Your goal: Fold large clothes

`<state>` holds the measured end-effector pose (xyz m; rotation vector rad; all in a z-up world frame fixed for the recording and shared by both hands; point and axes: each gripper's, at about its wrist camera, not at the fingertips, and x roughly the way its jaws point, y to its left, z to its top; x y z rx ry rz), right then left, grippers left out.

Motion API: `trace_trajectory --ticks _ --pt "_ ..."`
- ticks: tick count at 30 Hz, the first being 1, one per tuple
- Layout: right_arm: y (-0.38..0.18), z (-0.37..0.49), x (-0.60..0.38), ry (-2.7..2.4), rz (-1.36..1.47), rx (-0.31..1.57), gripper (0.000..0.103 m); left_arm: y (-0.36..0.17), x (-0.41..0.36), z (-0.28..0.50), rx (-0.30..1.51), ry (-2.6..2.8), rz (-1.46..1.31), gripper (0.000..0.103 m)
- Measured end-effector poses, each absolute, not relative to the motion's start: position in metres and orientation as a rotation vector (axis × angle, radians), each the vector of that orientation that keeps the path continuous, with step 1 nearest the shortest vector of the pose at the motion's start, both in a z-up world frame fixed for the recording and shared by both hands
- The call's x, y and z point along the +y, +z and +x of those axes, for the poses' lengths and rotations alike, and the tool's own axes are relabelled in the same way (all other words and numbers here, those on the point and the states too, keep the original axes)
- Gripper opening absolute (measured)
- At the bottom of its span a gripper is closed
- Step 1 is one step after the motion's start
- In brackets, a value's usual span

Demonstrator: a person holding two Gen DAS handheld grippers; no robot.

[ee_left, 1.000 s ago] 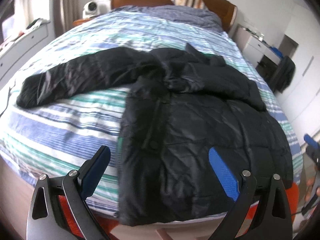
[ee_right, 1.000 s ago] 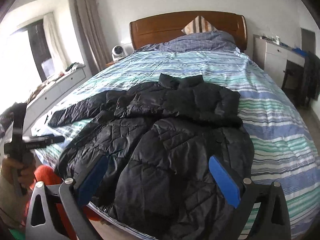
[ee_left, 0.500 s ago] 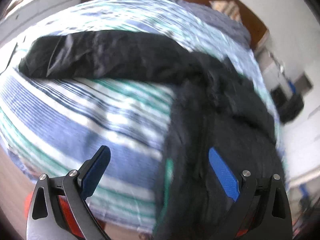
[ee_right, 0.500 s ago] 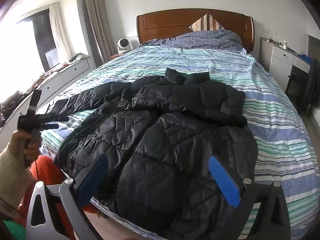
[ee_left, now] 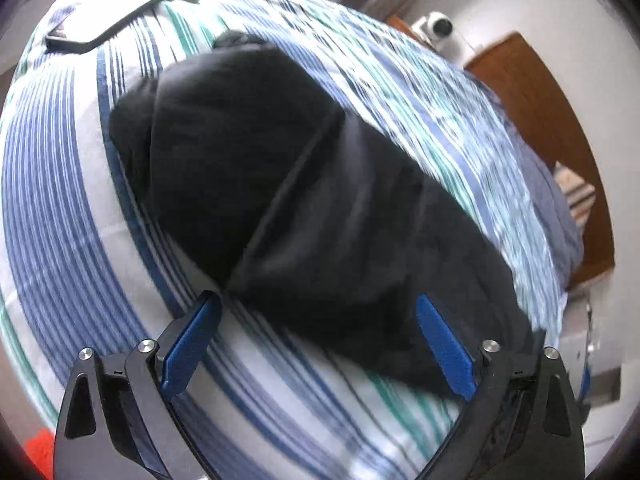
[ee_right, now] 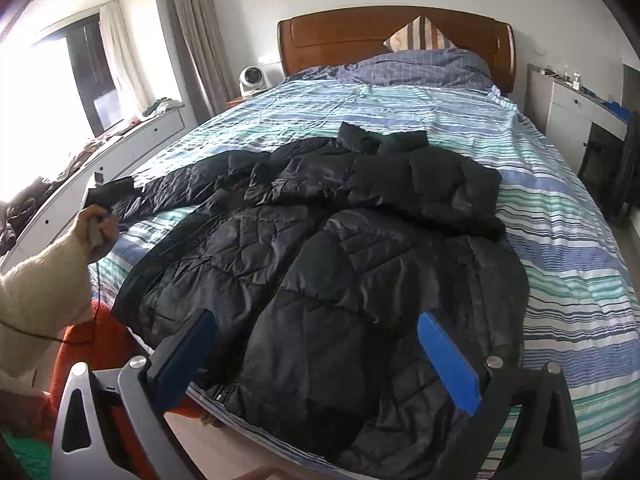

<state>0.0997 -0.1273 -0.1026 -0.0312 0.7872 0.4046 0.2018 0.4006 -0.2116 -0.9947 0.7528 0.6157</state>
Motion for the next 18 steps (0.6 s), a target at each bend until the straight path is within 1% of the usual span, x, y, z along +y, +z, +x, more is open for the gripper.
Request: trace_trajectory --ticks 1,2,3,4,5,7,11,13,15,18 --pt "-0.103 0.100 -0.125 0.410 -0.034 0.791 0.103 -0.210 0.400 0.203 0.745 0.642 -0.971 0.067" --pt "-0.105 0.101 -0.122 0.416 -0.037 0.797 0.103 -0.210 0.398 0.205 0.755 0.678 -0.933 0.054" --pt "-0.107 0.101 -0.120 0.422 -0.038 0.801 0.103 -0.209 0.397 0.206 0.768 0.699 -0.903 0.025" --pt "-0.108 0.101 -0.118 0.426 -0.039 0.804 0.103 -0.210 0.396 0.207 0.772 0.692 -0.897 0.009" --pt "-0.109 0.101 -0.116 0.432 -0.039 0.809 0.103 -0.211 0.395 0.208 0.774 0.671 -0.902 0.009" --pt "-0.112 0.101 -0.114 0.443 -0.034 0.815 0.103 -0.201 0.389 0.210 0.780 0.687 -0.829 0.005" --pt "-0.114 0.102 -0.114 0.452 -0.016 0.819 0.103 -0.162 0.357 0.220 0.748 0.684 -0.609 0.003" --pt "-0.115 0.102 -0.117 0.454 0.004 0.819 0.103 -0.134 0.333 0.225 0.709 0.664 -0.479 0.003" --pt "-0.115 0.103 -0.123 0.452 0.036 0.818 0.103 -0.105 0.298 0.232 0.660 0.636 -0.318 0.003" --pt "-0.115 0.103 -0.131 0.440 0.077 0.812 0.103 -0.068 0.222 0.242 0.562 0.539 0.004 0.003"
